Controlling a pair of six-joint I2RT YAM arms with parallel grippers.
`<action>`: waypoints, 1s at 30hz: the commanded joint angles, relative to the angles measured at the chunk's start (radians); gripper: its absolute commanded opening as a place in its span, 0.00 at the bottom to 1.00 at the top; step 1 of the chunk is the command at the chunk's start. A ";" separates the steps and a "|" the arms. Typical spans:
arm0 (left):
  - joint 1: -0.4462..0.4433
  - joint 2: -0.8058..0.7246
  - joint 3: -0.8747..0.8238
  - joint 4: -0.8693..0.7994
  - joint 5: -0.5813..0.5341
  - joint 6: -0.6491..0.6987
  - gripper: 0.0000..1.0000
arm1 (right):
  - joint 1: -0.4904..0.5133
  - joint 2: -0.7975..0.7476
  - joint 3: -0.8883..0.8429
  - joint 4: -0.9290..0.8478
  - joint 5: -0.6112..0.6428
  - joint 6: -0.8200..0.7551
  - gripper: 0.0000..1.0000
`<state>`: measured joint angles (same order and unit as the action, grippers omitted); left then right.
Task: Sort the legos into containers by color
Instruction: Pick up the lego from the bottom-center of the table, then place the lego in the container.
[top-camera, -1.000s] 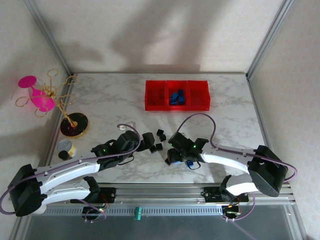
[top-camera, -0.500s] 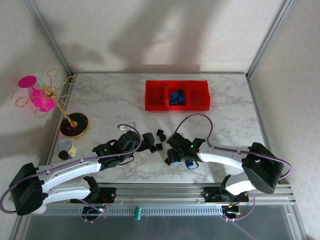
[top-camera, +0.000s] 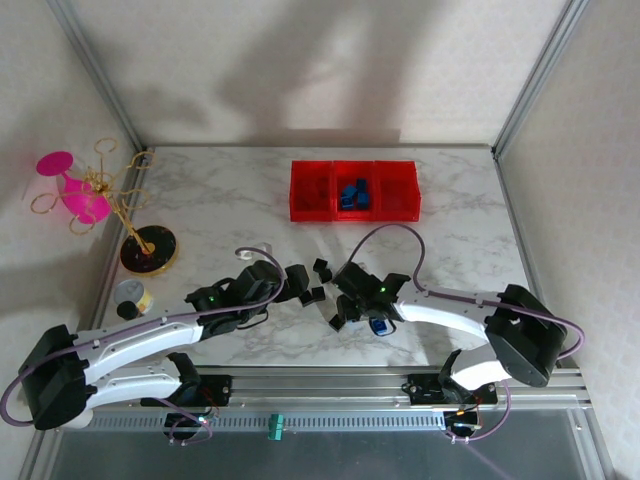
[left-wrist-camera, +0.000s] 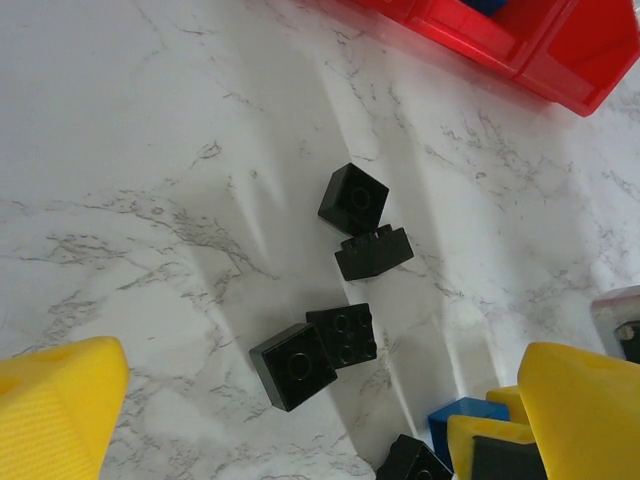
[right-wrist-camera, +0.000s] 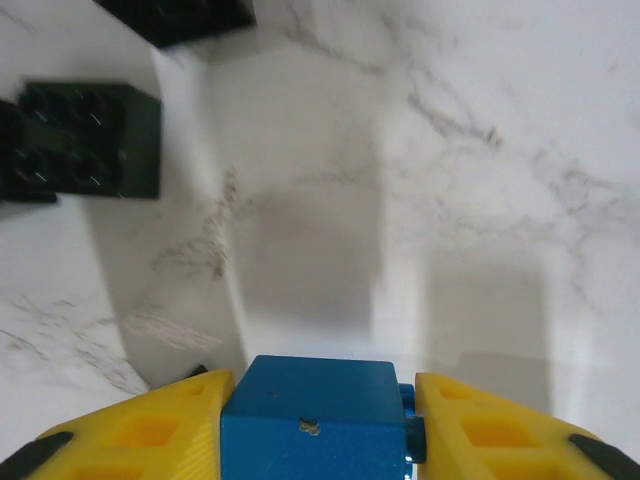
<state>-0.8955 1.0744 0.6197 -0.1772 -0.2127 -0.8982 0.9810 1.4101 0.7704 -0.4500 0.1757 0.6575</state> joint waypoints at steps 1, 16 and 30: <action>-0.004 -0.002 0.054 -0.025 -0.055 0.027 0.99 | -0.046 -0.035 0.081 -0.033 0.060 -0.026 0.43; 0.167 0.000 0.160 0.014 -0.066 0.121 1.00 | -0.394 0.366 0.567 0.240 0.132 -0.245 0.42; 0.231 0.065 0.213 0.071 -0.037 0.153 0.99 | -0.512 0.788 1.041 0.279 0.126 -0.368 0.55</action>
<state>-0.6720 1.1275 0.7929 -0.1299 -0.2588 -0.7712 0.4694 2.1658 1.7409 -0.1761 0.2955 0.3325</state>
